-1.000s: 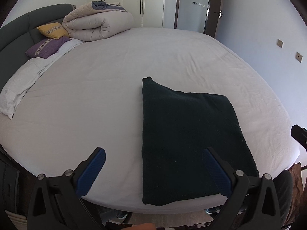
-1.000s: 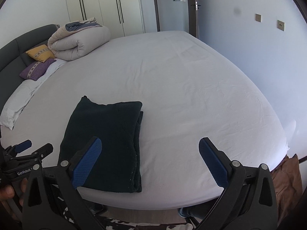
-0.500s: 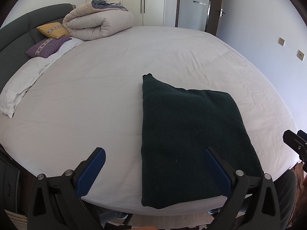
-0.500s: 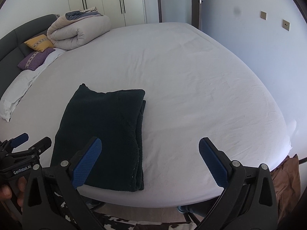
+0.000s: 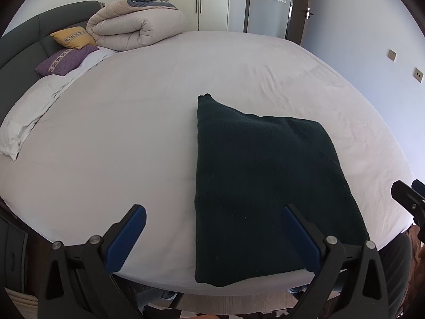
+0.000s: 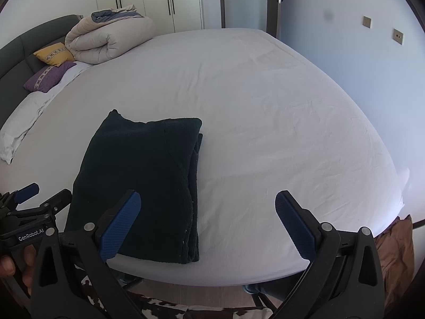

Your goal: Fold small clothes

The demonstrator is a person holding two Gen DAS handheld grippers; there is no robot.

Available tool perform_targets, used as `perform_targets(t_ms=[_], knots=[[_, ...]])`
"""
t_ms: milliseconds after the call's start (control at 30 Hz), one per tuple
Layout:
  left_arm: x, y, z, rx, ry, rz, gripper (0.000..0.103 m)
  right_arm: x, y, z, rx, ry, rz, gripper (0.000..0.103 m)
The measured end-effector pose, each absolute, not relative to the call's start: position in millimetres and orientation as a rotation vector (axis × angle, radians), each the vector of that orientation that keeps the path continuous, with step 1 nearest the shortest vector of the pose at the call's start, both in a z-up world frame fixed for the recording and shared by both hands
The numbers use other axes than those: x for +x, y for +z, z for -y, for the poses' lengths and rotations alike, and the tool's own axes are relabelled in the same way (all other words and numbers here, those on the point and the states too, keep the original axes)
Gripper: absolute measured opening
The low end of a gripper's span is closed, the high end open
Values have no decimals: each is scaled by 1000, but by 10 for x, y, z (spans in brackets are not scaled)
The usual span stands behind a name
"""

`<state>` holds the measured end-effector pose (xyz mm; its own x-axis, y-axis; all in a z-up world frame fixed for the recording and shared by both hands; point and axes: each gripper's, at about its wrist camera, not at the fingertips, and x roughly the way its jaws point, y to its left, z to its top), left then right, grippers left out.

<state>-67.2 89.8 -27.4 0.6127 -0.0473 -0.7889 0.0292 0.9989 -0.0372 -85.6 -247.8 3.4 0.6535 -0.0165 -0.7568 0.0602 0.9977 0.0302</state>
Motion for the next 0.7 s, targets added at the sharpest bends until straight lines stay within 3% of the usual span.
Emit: perform_targets(t_ms=[700], knots=[[-685,-308,-894,-25,-48,-917,103,-764,-35,2381,53,-48,-869,103]])
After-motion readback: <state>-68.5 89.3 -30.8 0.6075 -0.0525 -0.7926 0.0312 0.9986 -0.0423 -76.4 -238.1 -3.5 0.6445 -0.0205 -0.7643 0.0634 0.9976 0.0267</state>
